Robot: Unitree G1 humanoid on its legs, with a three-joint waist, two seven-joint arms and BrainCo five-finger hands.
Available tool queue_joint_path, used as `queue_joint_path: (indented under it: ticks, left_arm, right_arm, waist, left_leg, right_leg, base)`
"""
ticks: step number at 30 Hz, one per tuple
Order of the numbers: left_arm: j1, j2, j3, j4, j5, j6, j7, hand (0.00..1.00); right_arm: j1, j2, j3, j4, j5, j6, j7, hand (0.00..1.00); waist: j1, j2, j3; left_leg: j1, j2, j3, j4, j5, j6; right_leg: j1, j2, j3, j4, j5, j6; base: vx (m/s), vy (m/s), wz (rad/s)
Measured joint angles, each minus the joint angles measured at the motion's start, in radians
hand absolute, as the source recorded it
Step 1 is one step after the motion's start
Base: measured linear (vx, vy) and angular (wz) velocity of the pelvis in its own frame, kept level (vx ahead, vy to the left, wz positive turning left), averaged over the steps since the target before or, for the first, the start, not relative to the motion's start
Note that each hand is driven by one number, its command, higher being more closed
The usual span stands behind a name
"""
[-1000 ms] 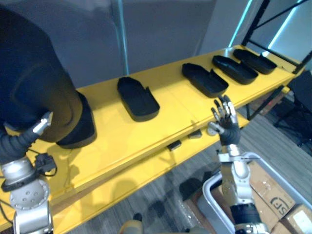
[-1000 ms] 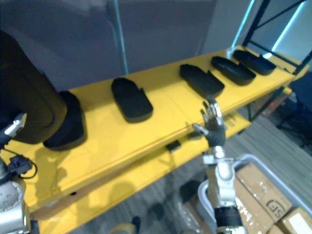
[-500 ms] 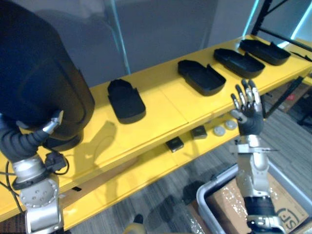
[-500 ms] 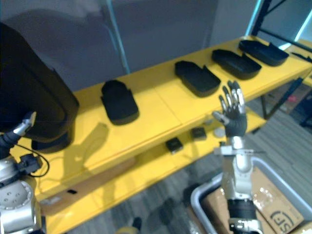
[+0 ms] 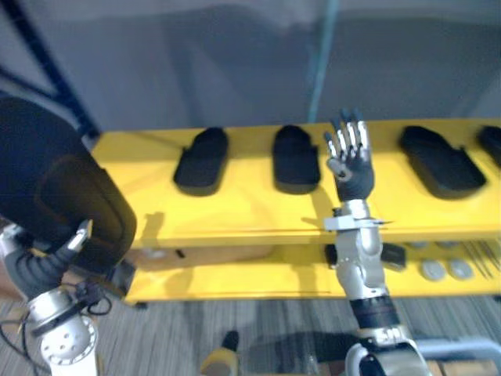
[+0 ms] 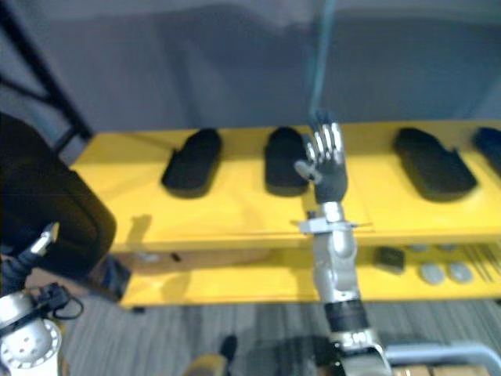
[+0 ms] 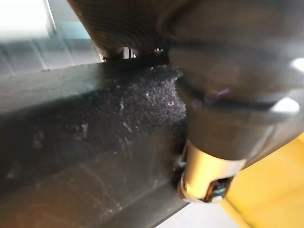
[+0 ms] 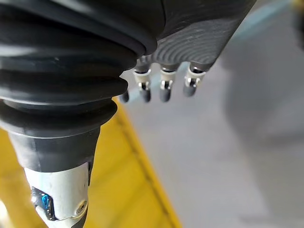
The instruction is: Walk over and take plastic housings, then place them on the shelf
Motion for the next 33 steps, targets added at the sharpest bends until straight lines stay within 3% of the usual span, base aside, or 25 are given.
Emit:
queue_joint_path:
  ticks: [1,2,3,4,5,7,10,13,15,24,27,28,30,31,32,33]
  left_arm:
    - [0.028,-0.024,0.011,-0.008,-0.021,-0.005,-0.007,1.0]
    - [0.051,-0.038,0.018,-0.018,-0.035,-0.015,-0.007,1.0]
    - [0.056,-0.042,0.02,-0.026,-0.035,-0.019,-0.008,1.0]
    - [0.059,-0.041,0.015,-0.048,-0.034,-0.026,-0.014,1.0]
    - [0.06,-0.038,0.009,-0.059,-0.034,-0.036,-0.024,1.0]
    - [0.049,-0.038,-0.013,-0.057,-0.034,-0.031,-0.046,1.0]
    - [0.042,-0.039,-0.069,-0.057,-0.033,-0.023,-0.071,1.0]
    - [0.03,-0.04,-0.095,-0.07,-0.027,-0.019,-0.09,1.0]
    - [0.03,-0.039,-0.108,-0.088,-0.028,-0.018,-0.101,1.0]
    - [-0.002,-0.031,-0.111,-0.111,-0.029,-0.012,-0.112,1.0]
    - [-0.051,0.003,-0.115,-0.107,0.017,0.0,-0.11,1.0]
    - [-0.078,0.02,-0.117,-0.102,0.037,0.007,-0.106,1.0]
    - [-0.094,0.052,-0.116,-0.101,0.054,0.007,-0.091,1.0]
    - [-0.101,0.075,-0.113,-0.099,0.053,0.008,-0.082,1.0]
    - [-0.121,0.083,-0.108,-0.087,0.051,0.011,-0.071,1.0]
    - [-0.135,0.082,-0.106,-0.076,0.048,0.016,-0.059,1.0]
  right_arm:
    - [0.005,-0.004,0.0,0.012,0.002,-0.006,0.007,0.0]
    - [0.006,-0.004,0.0,0.015,0.008,-0.009,0.022,0.0]
    - [0.013,-0.006,0.001,0.013,0.01,-0.019,0.027,0.0]
    - [0.031,-0.012,0.01,0.011,0.03,-0.037,0.04,0.0]
    - [0.052,-0.007,0.017,0.011,0.049,-0.048,0.047,0.0]
    - [0.087,0.022,0.024,0.01,0.053,-0.052,0.059,0.0]
    - [0.101,0.048,0.031,0.005,0.047,-0.052,0.042,0.0]
    - [0.108,0.053,0.029,0.002,0.047,-0.051,0.017,0.0]
    - [0.135,0.053,0.026,-0.009,0.037,-0.051,0.008,0.0]
    - [0.166,0.052,0.025,-0.043,0.024,-0.05,0.009,0.0]
    - [0.169,0.04,0.02,-0.085,0.015,-0.051,0.025,0.0]
    - [0.168,0.03,0.016,-0.102,-0.011,-0.052,0.017,0.0]
    - [0.163,0.017,0.015,-0.114,-0.065,-0.055,-0.008,0.0]
    - [0.163,0.022,0.014,-0.114,-0.088,-0.066,-0.03,0.0]
    - [0.161,0.023,0.015,-0.12,-0.098,-0.071,-0.049,0.0]
    - [0.16,0.023,0.014,-0.135,-0.111,-0.071,-0.058,0.0]
  waist:
    - [0.021,-0.009,0.004]
    - [0.027,-0.003,0.001]
    - [0.026,0.0,-0.001]
    - [0.017,0.018,-0.011]
    - [0.008,0.0,-0.021]
    - [-0.01,-0.043,-0.038]
    - [-0.028,-0.066,-0.045]
    - [-0.044,-0.06,-0.042]
    - [-0.047,-0.043,-0.038]
    - [-0.062,-0.034,-0.034]
    - [-0.082,-0.014,-0.02]
    - [-0.092,-0.007,-0.012]
    - [-0.093,-0.001,0.004]
    - [-0.095,0.011,0.011]
    - [-0.096,0.011,0.012]
    - [-0.095,0.011,0.012]
  left_leg:
    - [-0.018,-0.003,0.039,0.071,-0.01,0.021]
    - [-0.038,-0.001,0.045,0.214,-0.036,0.055]
    - [-0.043,-0.001,0.049,0.275,-0.085,0.049]
    - [-0.045,-0.003,0.047,0.29,-0.13,0.016]
    - [-0.043,-0.011,0.048,0.256,-0.143,-0.021]
    - [-0.034,-0.047,0.053,0.178,-0.111,-0.019]
    - [0.034,-0.076,0.061,0.039,-0.037,-0.013]
    - [0.079,-0.083,0.054,-0.032,-0.002,-0.018]
    - [0.122,-0.073,0.056,-0.087,0.02,-0.025]
    - [0.148,-0.076,0.077,-0.129,0.033,-0.028]
    - [0.149,-0.083,0.04,-0.129,0.032,-0.016]
    - [0.151,-0.089,0.015,-0.129,0.034,-0.007]
    - [0.168,-0.081,-0.014,-0.129,0.028,0.002]
    - [0.171,-0.069,-0.035,-0.128,0.019,0.018]
    - [0.163,-0.051,-0.065,-0.125,0.019,0.018]
    - [0.156,-0.039,-0.083,-0.125,0.02,0.017]
  right_leg:
    - [-0.009,-0.031,-0.001,0.006,-0.003,-0.005]
    - [-0.027,-0.058,0.011,0.025,-0.007,-0.002]
    - [-0.036,-0.064,0.026,0.04,-0.015,0.006]
    - [-0.051,-0.065,0.057,0.068,-0.025,0.019]
    - [-0.069,-0.078,0.071,0.075,-0.03,0.029]
    - [-0.099,-0.078,0.14,0.057,-0.029,0.014]
    - [-0.09,-0.077,0.157,0.016,0.018,-0.014]
    - [-0.065,-0.065,0.166,-0.012,0.046,0.01]
    - [-0.042,-0.043,0.171,-0.035,0.067,0.001]
    - [-0.037,-0.041,0.193,-0.064,0.091,0.002]
    - [-0.074,-0.077,0.192,0.081,0.092,0.002]
    - [-0.109,-0.108,0.199,0.194,0.097,-0.006]
    - [-0.165,-0.128,0.263,0.344,0.141,-0.075]
    - [-0.198,-0.114,0.326,0.396,0.131,-0.101]
    - [-0.204,-0.051,0.404,0.341,0.047,-0.065]
    - [-0.201,-0.002,0.451,0.266,0.016,-0.05]
  base:
    - [0.05,0.115,0.09]
    - [0.12,0.138,-0.06]
    - [0.14,0.17,-0.06]
    - [0.15,0.172,0.02]
    - [0.1,0.164,0.08]
    - [0.09,0.076,0.16]
    - [0.11,0.004,0.08]
    - [0.06,-0.012,0.07]
    - [0.04,-0.015,-0.05]
    - [0.02,0.012,-0.07]
    - [-0.03,0.113,0.36]
    - [-0.08,0.184,0.58]
    - [-0.08,0.173,0.5]
    - [-0.03,0.107,0.53]
    - [-0.01,0.072,0.64]
    - [0.01,-0.007,0.57]
